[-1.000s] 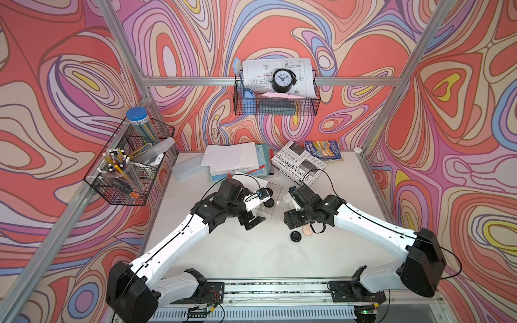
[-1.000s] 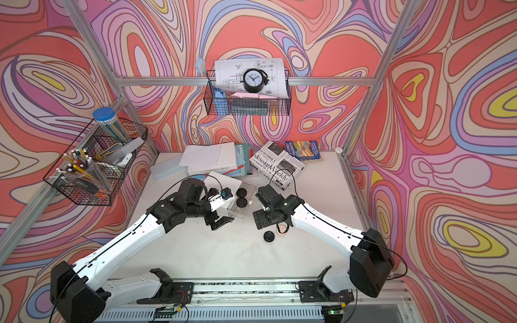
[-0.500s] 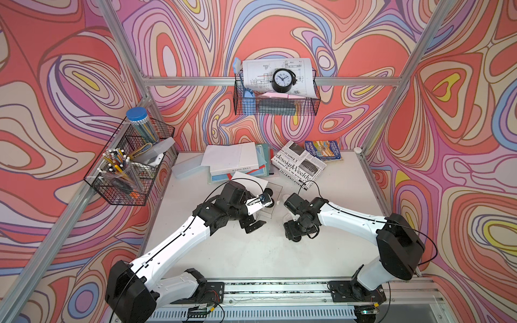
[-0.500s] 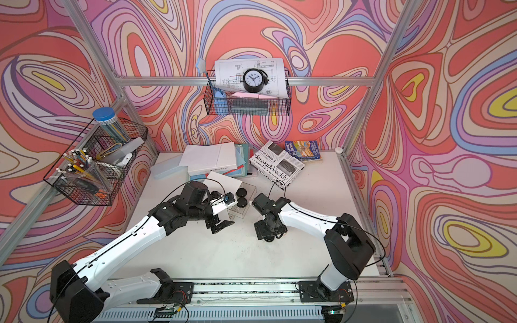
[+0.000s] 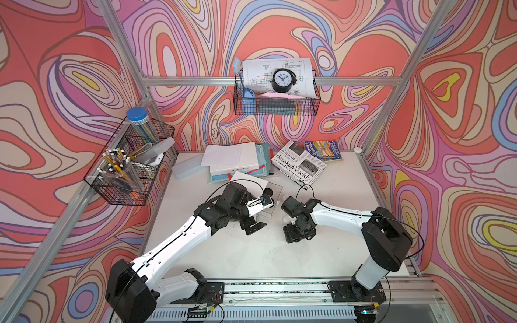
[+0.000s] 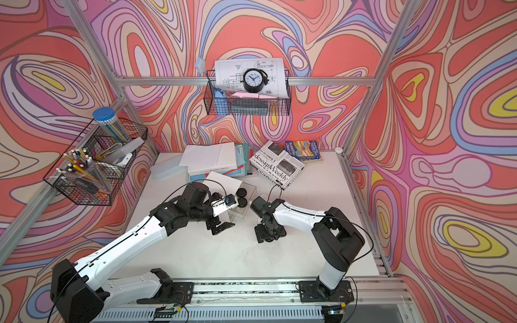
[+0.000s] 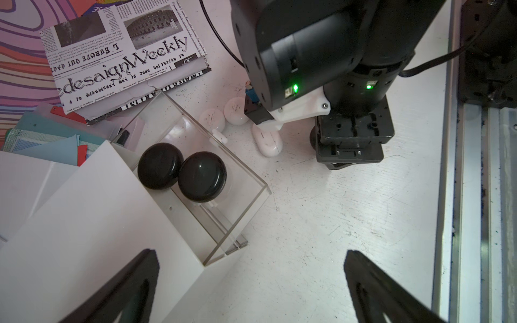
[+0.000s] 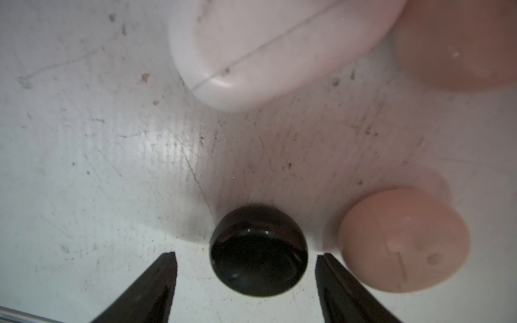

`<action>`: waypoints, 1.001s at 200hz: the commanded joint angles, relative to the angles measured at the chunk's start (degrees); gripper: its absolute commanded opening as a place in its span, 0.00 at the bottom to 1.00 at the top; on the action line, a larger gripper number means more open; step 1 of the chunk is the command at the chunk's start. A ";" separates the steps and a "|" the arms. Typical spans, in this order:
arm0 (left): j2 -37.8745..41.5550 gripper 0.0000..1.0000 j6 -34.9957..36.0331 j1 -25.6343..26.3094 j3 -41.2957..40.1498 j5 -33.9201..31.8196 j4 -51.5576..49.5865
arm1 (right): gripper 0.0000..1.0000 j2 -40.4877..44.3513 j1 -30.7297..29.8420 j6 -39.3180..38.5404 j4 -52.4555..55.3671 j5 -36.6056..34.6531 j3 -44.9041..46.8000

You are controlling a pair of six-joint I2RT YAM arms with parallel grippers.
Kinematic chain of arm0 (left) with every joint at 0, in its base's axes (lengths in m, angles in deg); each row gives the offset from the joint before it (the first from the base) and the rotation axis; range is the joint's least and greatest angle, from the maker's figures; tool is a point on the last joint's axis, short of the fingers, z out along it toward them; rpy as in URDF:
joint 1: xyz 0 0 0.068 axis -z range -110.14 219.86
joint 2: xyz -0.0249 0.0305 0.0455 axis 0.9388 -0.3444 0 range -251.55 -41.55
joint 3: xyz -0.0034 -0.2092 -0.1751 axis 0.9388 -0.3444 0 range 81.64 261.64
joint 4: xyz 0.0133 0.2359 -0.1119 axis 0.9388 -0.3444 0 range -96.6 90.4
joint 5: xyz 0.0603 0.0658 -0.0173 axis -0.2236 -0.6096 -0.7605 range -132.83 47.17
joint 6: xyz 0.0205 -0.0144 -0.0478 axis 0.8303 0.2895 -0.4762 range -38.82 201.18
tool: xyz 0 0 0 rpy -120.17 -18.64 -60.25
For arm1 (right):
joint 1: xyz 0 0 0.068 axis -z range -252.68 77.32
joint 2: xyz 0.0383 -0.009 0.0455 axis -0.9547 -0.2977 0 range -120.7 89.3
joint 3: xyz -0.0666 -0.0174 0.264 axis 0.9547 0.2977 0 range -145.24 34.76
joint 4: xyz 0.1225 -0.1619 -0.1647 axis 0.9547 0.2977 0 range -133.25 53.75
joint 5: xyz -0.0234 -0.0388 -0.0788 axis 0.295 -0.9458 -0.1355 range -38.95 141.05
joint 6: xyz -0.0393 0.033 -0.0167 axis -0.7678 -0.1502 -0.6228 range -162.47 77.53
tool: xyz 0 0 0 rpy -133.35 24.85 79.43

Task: Put the bluetooth earphones in the drawer according to color
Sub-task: Pick up the Bluetooth earphone from the center of the board.

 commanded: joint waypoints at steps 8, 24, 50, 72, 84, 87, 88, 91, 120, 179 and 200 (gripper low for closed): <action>0.02 0.98 0.80 0.29 0.52 1.47 -2.48 | 0.77 -1.17 -0.35 0.59 -1.00 -0.22 -0.76; 0.44 0.99 1.14 0.25 0.26 2.24 -2.70 | 0.75 -1.66 -0.35 0.83 -1.42 -0.49 -0.40; 0.56 0.98 1.71 0.28 -0.05 2.40 -2.93 | 0.68 -2.26 -0.37 1.05 -1.90 -0.63 -0.26; 0.52 0.98 1.77 0.24 -0.09 2.49 -3.02 | 0.65 -2.49 -0.30 1.12 -1.92 -1.13 -0.30; 0.26 0.98 1.69 0.28 -0.02 2.44 -2.97 | 0.62 -2.54 -0.35 0.96 -1.73 -1.65 -0.43; 0.18 0.98 1.73 0.26 -0.01 2.41 -2.97 | 0.61 -2.52 -0.34 0.94 -1.72 -1.77 -0.35; 0.18 0.98 1.70 0.25 -0.01 2.41 -2.95 | 0.61 -2.54 -0.35 0.94 -1.73 -1.80 -0.33; 0.04 0.98 1.73 0.24 0.00 2.40 -3.02 | 0.61 -2.55 -0.37 0.94 -1.59 -1.88 -0.30; -0.61 0.99 1.42 0.24 0.17 2.05 -3.11 | 0.57 -2.63 -0.32 1.11 -2.20 -1.82 0.19; -0.79 0.98 1.07 0.29 0.18 1.18 -2.71 | 0.67 -4.00 -0.34 1.55 -2.57 -2.69 -0.65; -0.53 0.98 1.07 0.24 0.13 0.91 -2.58 | 0.62 -3.98 -0.37 1.32 -1.81 -2.87 -0.53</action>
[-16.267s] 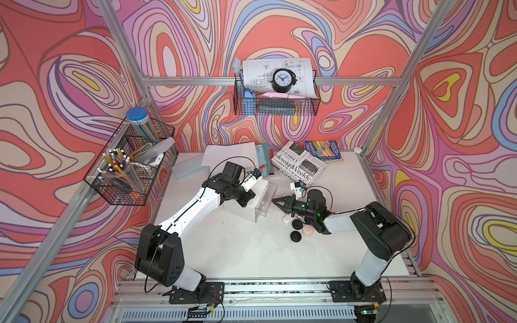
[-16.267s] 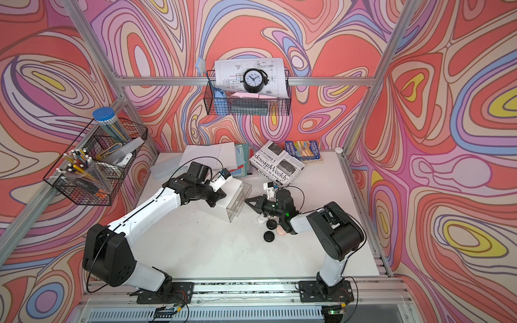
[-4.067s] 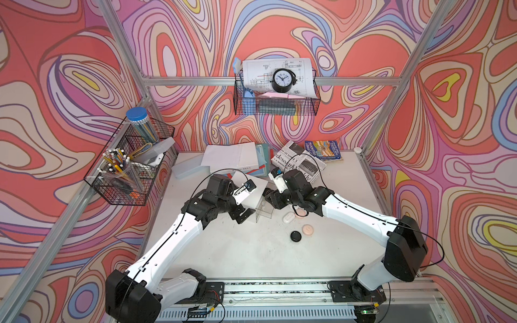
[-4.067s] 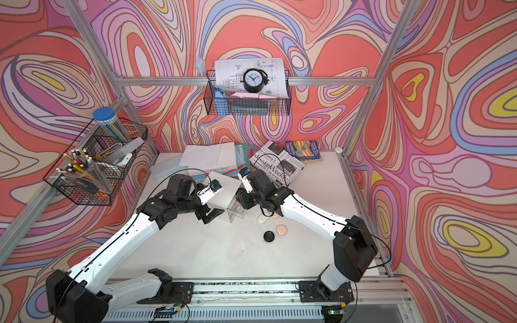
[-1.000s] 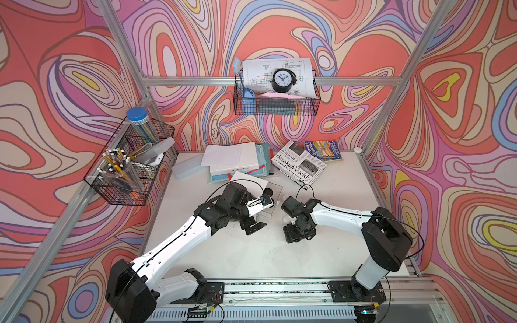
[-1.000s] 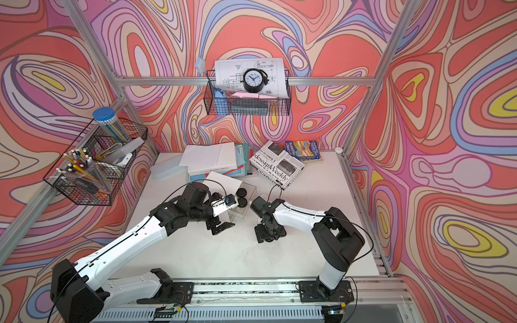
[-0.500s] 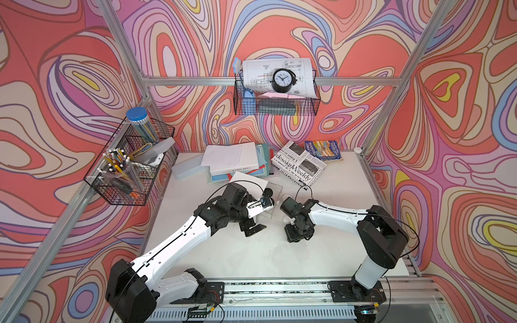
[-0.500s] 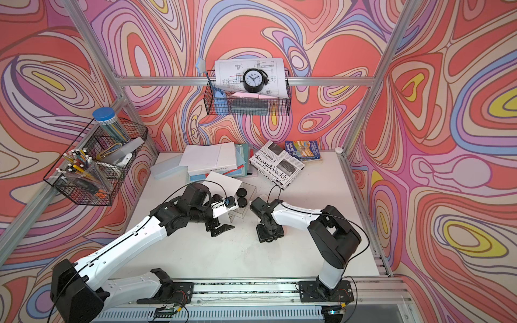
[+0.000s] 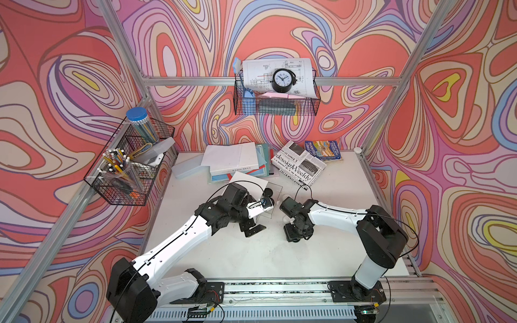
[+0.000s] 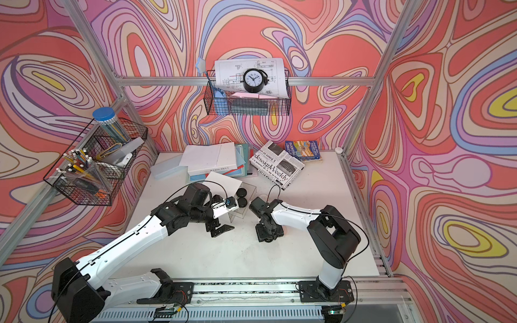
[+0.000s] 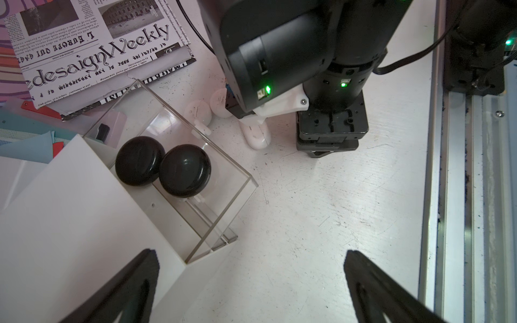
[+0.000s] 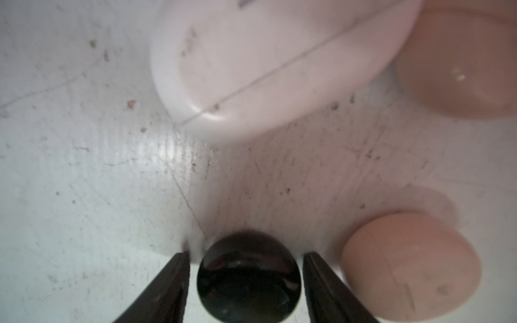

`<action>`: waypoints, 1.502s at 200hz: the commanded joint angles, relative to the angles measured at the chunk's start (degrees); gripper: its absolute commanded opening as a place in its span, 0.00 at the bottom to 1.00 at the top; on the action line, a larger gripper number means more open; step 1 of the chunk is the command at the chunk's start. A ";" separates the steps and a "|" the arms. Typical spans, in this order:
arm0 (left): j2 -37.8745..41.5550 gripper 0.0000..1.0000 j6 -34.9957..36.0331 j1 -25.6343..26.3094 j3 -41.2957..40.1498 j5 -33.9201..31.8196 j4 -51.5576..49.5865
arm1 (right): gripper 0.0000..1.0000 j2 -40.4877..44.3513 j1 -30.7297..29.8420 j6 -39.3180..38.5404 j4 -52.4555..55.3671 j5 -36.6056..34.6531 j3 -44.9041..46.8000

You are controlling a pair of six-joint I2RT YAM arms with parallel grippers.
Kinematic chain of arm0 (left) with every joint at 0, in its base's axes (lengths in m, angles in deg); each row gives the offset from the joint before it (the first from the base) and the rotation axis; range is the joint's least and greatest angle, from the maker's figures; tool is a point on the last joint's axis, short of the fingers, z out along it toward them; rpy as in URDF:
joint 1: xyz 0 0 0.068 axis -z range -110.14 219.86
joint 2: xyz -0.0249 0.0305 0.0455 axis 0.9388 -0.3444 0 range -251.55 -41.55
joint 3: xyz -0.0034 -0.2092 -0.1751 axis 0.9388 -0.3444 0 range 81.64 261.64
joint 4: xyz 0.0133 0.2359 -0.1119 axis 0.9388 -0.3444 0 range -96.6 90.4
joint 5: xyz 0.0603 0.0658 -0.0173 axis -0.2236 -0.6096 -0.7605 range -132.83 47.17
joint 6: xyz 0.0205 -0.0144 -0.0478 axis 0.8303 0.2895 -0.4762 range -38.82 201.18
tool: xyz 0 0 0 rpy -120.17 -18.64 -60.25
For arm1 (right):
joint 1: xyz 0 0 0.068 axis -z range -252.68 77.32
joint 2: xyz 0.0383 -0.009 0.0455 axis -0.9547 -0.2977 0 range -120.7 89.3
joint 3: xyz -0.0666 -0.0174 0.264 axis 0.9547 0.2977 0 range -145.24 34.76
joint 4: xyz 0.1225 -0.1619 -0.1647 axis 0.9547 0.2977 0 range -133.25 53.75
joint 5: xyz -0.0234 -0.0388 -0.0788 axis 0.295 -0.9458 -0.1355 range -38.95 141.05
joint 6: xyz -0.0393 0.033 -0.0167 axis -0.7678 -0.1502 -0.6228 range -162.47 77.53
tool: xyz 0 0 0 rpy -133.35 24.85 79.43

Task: Put the bluetooth earphones in the drawer according to color
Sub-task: Pick up the Bluetooth earphone from the center of the board, then place the bluetooth earphone in the drawer.

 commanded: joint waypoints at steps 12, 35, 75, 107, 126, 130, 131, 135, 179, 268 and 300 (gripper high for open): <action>0.06 0.98 -0.11 0.22 0.08 -0.47 -0.46 | 0.57 -1.66 -0.25 -0.18 0.90 -1.62 0.00; -0.09 0.98 -0.28 0.24 0.15 -1.08 -0.50 | 0.43 -1.10 -0.28 -0.37 1.81 -2.89 -0.07; 0.60 0.99 -0.81 0.24 0.22 -0.97 0.14 | 0.00 1.36 -0.21 0.11 0.30 -5.07 -1.30; 2.66 0.98 -1.68 0.15 -0.04 -1.20 2.10 | 0.00 4.62 -0.28 0.85 -0.23 -8.90 -1.84; 4.68 0.98 -2.45 -0.08 -0.49 -2.09 4.22 | 0.00 8.03 -0.25 0.54 -1.55 -11.89 -2.24; 5.08 0.99 -2.68 -0.25 -0.65 -2.17 4.71 | 0.00 8.77 -0.20 0.32 -1.88 -12.41 -2.47; 5.16 0.99 -2.67 -0.31 -0.68 -2.20 4.76 | 0.00 8.92 -0.20 0.28 -1.97 -12.60 -2.51; 5.54 0.98 -2.87 -0.48 -0.83 -2.32 5.09 | 0.00 9.55 -0.20 -0.07 -2.22 -13.11 -2.74; 6.15 0.98 -4.14 -4.05 -0.47 -3.06 6.12 | 0.00 14.82 -0.20 -4.66 -8.11 -16.99 -6.76; 4.35 0.98 -6.01 -10.47 1.31 -5.25 5.40 | 0.00 9.28 -0.20 -14.61 -18.91 -11.07 -15.57; 4.24 0.98 -5.30 -10.67 1.22 -5.74 4.72 | 0.00 7.82 -0.18 -15.00 -20.93 -6.12 -15.58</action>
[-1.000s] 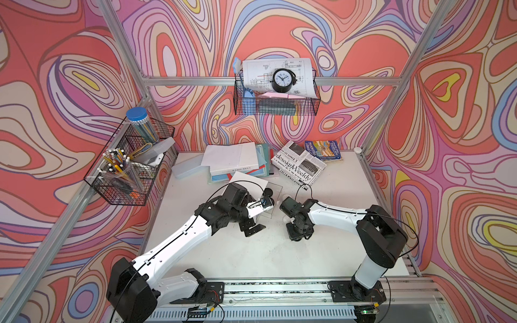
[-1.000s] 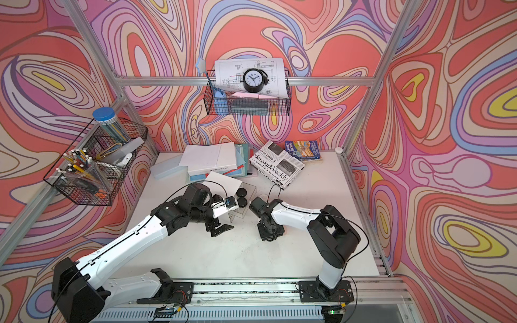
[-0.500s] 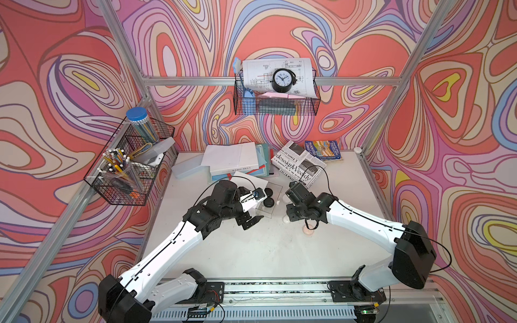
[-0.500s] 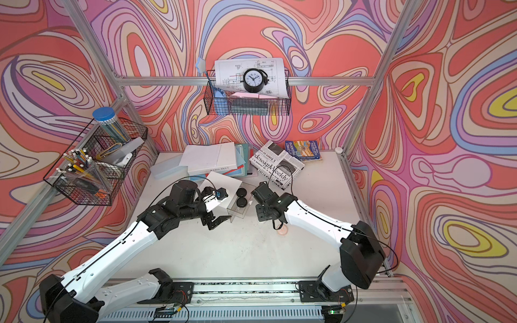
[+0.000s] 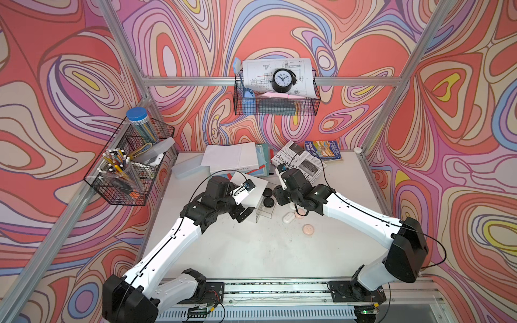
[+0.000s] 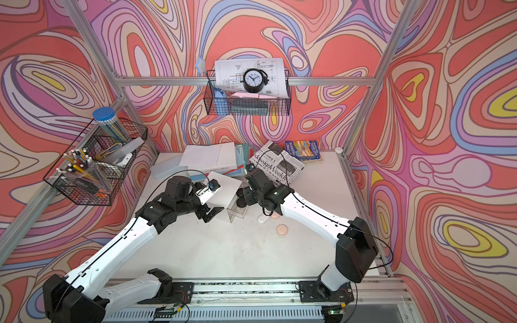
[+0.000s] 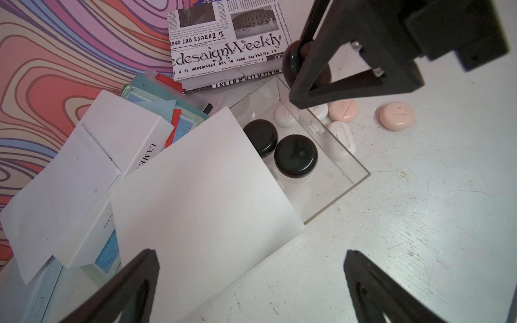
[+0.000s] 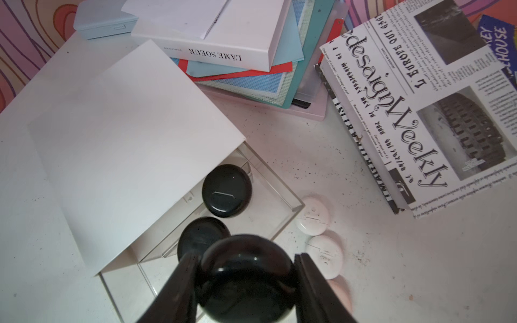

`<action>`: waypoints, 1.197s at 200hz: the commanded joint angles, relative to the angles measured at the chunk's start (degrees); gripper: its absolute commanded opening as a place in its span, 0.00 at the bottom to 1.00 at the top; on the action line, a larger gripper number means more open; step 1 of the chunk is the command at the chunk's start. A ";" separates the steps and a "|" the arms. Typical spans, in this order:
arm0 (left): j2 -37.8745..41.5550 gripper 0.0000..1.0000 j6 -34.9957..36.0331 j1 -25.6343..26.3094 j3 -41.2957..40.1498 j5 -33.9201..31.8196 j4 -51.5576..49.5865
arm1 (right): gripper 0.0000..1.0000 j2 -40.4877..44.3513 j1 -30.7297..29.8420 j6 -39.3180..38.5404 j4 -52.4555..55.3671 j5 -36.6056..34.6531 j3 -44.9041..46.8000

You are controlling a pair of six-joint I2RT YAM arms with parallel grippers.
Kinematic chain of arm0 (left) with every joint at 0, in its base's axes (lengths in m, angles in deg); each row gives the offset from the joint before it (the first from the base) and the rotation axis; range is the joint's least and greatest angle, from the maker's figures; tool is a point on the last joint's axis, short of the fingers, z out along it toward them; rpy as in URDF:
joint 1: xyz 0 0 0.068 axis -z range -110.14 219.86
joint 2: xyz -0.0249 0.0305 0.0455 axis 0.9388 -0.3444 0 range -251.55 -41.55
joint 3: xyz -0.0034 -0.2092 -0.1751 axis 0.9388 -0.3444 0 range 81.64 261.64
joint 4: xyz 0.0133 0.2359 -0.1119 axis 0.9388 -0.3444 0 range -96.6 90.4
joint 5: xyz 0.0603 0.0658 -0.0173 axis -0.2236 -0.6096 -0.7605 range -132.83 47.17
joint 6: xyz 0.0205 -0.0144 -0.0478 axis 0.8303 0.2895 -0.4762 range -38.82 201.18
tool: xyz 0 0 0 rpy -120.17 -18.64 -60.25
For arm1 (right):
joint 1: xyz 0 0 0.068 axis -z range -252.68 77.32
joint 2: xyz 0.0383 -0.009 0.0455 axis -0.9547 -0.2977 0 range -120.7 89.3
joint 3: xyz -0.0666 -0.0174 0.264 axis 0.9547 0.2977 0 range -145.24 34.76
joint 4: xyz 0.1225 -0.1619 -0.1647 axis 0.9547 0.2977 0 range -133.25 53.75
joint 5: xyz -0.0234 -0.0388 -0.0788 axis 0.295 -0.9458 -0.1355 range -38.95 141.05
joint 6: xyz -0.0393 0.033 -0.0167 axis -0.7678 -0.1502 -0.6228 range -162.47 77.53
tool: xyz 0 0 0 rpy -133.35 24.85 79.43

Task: Put the bluetooth earphones in the drawer according to color
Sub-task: Place the bluetooth earphone in the drawer.

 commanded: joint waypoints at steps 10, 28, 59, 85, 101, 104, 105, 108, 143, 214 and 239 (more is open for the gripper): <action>-0.54 0.98 -0.18 -0.42 1.42 -0.19 -0.51 | 0.00 -1.92 -0.22 -1.81 -3.15 5.87 -0.91; -0.98 0.98 -0.27 -0.40 1.64 0.38 -0.77 | 0.00 -3.07 -0.22 -2.07 -3.88 8.06 -1.14; -0.78 0.98 -0.25 -0.40 1.55 1.11 -0.83 | 0.00 -5.33 -0.20 -2.42 -3.59 11.45 -2.63; -0.86 0.98 -0.19 -0.40 1.73 1.23 -1.13 | 0.00 -5.70 -0.19 -1.88 -2.77 12.91 -2.56; -0.41 0.98 -0.53 -0.34 1.73 3.05 -0.96 | 0.00 -4.81 -0.17 -1.65 -2.91 14.03 -1.69; -0.35 0.99 -0.68 -0.38 1.73 3.37 -0.83 | 0.00 -4.63 -0.21 -1.59 -3.08 14.31 -1.34; -0.34 0.98 -0.65 -0.40 1.73 3.49 -0.76 | 0.00 -4.55 -0.21 -1.61 -3.11 14.40 -1.30; -0.18 0.99 -0.67 -0.39 1.65 3.60 -0.74 | 0.00 -4.41 -0.22 -1.51 -3.25 14.55 -1.09; -0.41 0.99 -0.55 -0.36 1.68 3.55 -0.86 | 0.27 -2.80 -0.15 -0.26 -4.25 15.39 1.49; -0.50 0.98 -0.31 -0.38 1.82 3.79 -1.17 | 0.75 -2.42 -0.21 0.85 -5.90 13.87 2.87; -0.76 0.99 -0.23 -0.35 1.82 3.63 -1.28 | 0.78 -2.07 -0.22 1.68 -7.40 13.48 3.28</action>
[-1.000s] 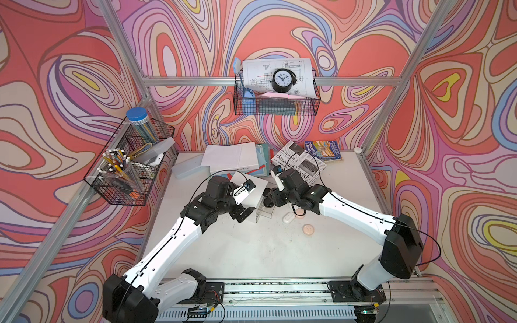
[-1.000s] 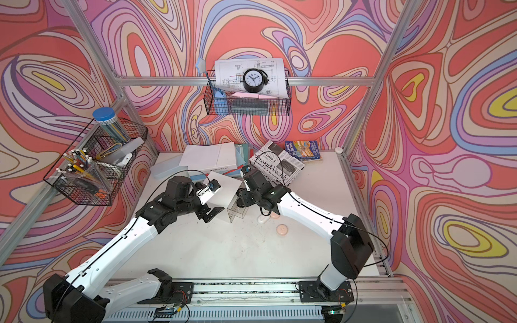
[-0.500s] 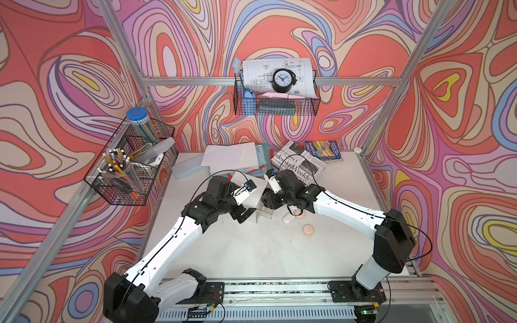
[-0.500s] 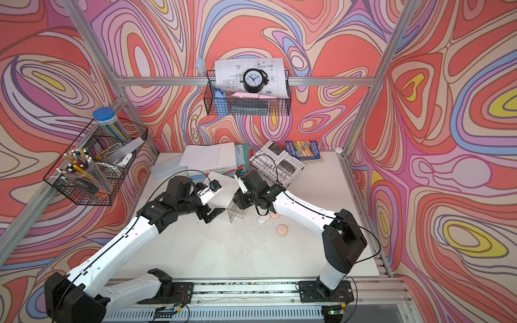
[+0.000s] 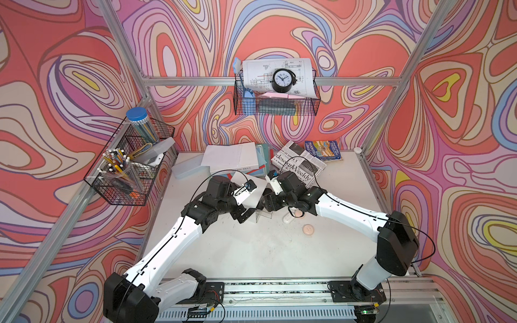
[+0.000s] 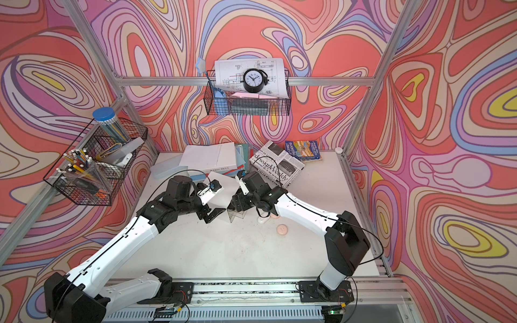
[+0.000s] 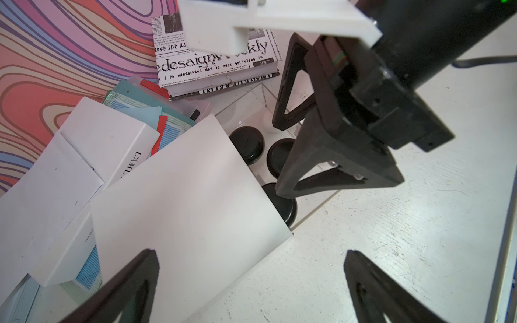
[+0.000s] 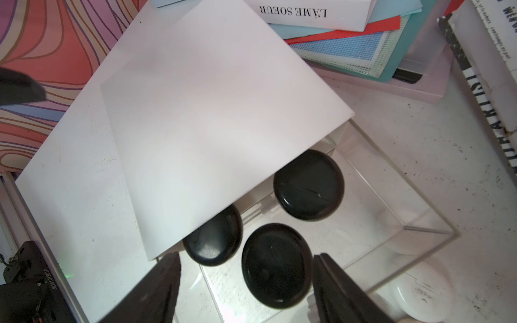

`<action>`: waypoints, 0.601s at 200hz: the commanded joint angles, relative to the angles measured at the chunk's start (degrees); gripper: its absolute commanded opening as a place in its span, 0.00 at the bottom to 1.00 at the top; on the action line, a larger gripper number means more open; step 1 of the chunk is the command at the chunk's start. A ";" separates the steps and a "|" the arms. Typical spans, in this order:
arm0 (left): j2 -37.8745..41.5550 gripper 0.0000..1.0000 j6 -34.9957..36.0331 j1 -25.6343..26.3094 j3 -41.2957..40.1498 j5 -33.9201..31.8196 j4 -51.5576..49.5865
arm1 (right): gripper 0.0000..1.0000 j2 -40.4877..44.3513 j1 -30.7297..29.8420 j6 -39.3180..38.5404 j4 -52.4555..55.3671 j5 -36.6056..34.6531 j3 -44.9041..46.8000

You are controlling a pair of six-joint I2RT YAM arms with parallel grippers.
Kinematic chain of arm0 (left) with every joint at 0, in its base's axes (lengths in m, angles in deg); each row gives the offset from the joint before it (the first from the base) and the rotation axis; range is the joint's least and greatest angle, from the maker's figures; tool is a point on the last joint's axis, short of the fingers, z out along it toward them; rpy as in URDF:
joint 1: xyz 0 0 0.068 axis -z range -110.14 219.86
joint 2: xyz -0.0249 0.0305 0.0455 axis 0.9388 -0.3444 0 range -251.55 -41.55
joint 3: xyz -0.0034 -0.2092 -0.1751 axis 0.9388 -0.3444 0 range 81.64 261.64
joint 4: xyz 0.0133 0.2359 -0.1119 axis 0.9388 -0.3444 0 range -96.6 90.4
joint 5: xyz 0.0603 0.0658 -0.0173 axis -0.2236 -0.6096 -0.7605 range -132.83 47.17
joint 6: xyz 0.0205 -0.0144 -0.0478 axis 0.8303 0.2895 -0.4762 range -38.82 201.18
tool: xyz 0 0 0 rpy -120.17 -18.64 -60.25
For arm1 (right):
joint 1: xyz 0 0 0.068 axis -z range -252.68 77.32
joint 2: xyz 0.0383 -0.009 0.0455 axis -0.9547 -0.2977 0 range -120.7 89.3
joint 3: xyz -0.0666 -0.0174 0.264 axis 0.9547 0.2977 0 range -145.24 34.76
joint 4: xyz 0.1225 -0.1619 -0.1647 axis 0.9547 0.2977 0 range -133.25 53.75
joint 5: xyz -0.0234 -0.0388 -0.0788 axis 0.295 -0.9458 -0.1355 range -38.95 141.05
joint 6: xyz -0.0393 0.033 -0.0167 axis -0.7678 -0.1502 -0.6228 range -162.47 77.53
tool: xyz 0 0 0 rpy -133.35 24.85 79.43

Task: Put the bluetooth earphones in the drawer according to color
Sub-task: Place the bluetooth earphone in the drawer.

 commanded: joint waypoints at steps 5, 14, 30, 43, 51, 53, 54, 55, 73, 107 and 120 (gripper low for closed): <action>-0.06 0.99 -0.25 -0.37 1.42 0.53 -1.17 | 0.79 1.83 -0.20 1.22 -2.38 -1.18 1.43; -0.07 0.98 -0.25 -0.41 1.42 0.55 -1.19 | 0.80 2.20 -0.18 1.40 -2.91 -1.83 1.68; -0.03 0.98 -0.31 -0.37 1.34 0.68 -0.99 | 0.80 3.02 -0.18 1.47 -3.30 -3.15 2.04; 0.00 0.98 -0.38 -0.34 1.25 0.81 -0.91 | 0.80 3.82 -0.19 1.49 -3.65 -4.16 2.39; -0.11 0.99 -0.38 -0.36 1.25 0.82 -0.83 | 0.81 4.25 -0.15 1.47 -3.83 -4.69 2.64; -0.06 0.98 -0.39 -0.34 1.25 0.82 -0.82 | 0.81 4.42 -0.18 1.49 -3.91 -4.91 2.77; -0.10 0.98 -0.41 -0.39 1.25 0.86 -0.84 | 0.81 4.49 -0.19 1.45 -3.97 -5.01 2.80; -0.11 0.98 -0.42 -0.41 1.25 0.88 -0.86 | 0.81 4.53 -0.19 1.47 -3.99 -5.10 2.82; -0.39 0.99 -0.46 -0.43 1.25 0.86 -0.79 | 0.82 5.94 -0.12 1.58 -4.74 -6.80 3.74; -0.83 0.99 -0.74 -0.43 1.25 0.71 -0.44 | 0.84 8.41 0.90 1.75 -5.69 -7.72 5.80; -1.16 0.98 -0.97 -0.43 1.16 0.88 -0.26 | 0.84 9.10 1.46 2.06 -5.69 -7.75 6.49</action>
